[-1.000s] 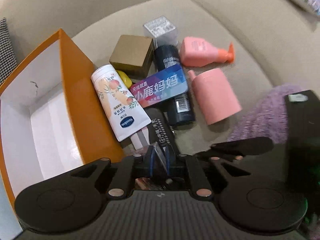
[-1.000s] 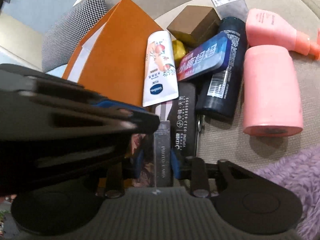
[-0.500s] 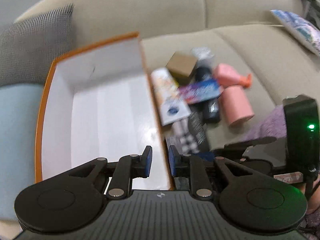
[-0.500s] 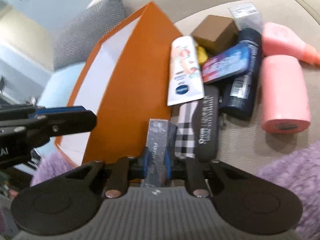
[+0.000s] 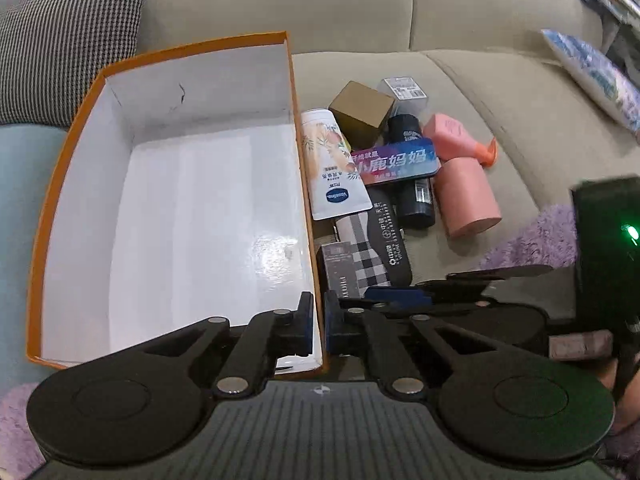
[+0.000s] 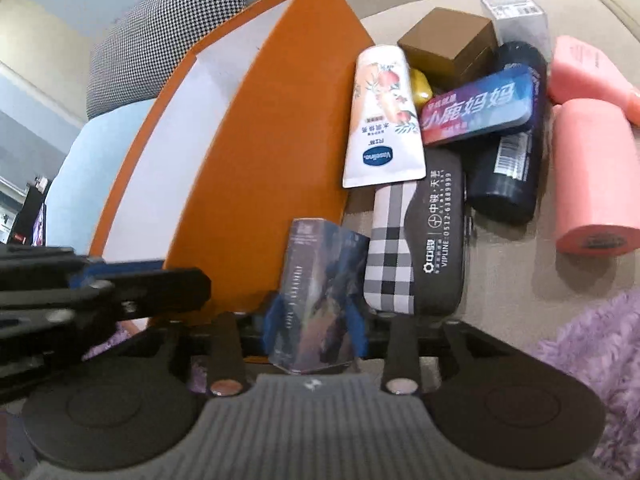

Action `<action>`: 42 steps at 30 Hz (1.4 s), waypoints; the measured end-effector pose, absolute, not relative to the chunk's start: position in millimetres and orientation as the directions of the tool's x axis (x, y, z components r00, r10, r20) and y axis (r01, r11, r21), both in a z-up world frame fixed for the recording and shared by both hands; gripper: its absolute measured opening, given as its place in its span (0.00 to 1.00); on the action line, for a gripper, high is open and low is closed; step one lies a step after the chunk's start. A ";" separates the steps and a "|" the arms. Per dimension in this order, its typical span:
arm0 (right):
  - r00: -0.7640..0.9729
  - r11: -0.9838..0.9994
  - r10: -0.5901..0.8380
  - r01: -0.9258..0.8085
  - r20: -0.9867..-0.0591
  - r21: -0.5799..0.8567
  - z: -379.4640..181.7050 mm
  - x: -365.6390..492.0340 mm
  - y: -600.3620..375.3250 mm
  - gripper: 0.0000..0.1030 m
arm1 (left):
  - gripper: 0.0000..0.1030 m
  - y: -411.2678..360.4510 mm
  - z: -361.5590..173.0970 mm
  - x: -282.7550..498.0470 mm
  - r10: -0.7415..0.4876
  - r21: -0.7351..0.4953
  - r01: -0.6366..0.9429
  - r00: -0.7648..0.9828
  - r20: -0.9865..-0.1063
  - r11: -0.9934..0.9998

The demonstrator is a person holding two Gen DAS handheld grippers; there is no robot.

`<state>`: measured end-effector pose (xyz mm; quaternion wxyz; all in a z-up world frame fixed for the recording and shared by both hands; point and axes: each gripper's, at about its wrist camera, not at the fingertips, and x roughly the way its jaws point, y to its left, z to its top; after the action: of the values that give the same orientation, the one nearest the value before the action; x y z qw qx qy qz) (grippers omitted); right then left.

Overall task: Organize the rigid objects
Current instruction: 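Grasp the dark PHOTO CARD box with the right gripper and lift it, then grasp the plaid glasses case with the left gripper while the right gripper holds the PHOTO CARD box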

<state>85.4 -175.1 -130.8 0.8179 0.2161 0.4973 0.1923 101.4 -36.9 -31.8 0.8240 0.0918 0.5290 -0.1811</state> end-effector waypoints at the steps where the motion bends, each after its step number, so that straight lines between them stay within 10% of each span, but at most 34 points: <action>1: 0.444 0.847 0.508 -0.102 -0.738 0.521 -127.6 82.8 -174.2 0.27 | 0.05 -35.3 -31.5 101.5 -0.207 -0.046 0.395 0.375 -0.903 0.917; 23: 0.442 0.876 0.452 -0.058 -0.774 0.479 -109.5 81.5 -173.9 0.25 | 0.03 -1.8 -30.8 96.2 -0.282 -0.131 0.371 0.389 -0.877 0.920; 27: 0.445 0.885 0.448 -0.100 -0.775 0.454 -101.1 84.8 -160.8 0.43 | 0.03 3.5 -30.1 97.5 -0.306 -0.164 0.360 0.386 -0.870 0.918; 42: 0.415 0.894 0.424 -0.048 -0.805 0.446 -109.3 91.3 -166.7 0.23 | 0.06 -7.1 -30.1 101.7 -0.290 -0.152 0.351 0.384 -0.877 0.924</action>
<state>91.3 -166.7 -109.3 0.8216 0.1803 0.5214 0.1435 101.7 -7.1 -30.1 0.8312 0.0295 0.5206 -0.1927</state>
